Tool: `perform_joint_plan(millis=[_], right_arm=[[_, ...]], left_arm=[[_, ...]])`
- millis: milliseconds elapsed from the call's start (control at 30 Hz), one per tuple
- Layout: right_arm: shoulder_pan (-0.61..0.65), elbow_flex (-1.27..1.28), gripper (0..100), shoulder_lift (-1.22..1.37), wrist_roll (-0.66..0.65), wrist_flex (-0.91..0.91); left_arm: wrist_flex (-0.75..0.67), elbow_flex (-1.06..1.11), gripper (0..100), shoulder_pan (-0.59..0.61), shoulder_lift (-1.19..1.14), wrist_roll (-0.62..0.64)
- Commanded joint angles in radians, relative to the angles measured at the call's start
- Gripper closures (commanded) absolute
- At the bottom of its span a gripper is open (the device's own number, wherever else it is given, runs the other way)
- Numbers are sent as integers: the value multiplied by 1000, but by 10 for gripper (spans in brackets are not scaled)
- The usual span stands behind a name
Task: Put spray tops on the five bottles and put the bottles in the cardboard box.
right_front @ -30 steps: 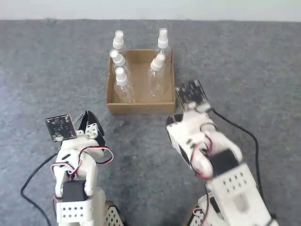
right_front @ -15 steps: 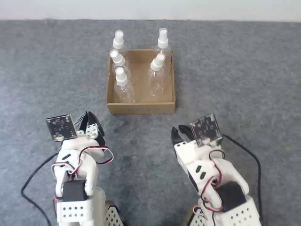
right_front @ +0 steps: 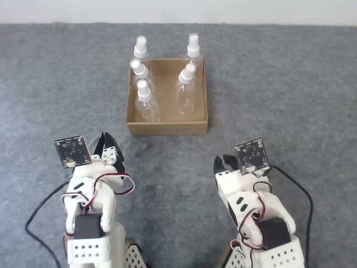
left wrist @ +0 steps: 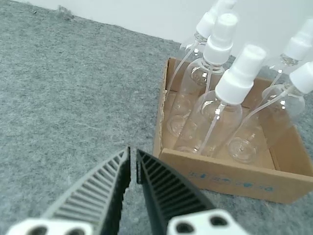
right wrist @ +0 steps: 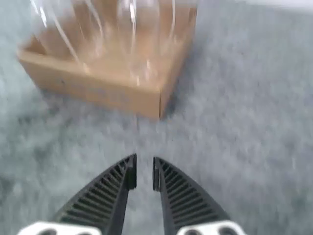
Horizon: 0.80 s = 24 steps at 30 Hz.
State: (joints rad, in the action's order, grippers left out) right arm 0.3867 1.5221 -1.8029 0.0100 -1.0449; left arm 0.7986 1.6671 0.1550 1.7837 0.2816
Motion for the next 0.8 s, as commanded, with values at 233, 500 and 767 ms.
perform_joint_plan(millis=[233,500,767], right_arm=[[-16,163,990,-13,6,-45],[-16,161,991,-13,6,-191],[-13,161,991,-12,6,-263]], left_arm=[[-95,19,988,-25,11,-8],[40,19,988,-117,14,-8],[216,19,988,-117,14,-8]])
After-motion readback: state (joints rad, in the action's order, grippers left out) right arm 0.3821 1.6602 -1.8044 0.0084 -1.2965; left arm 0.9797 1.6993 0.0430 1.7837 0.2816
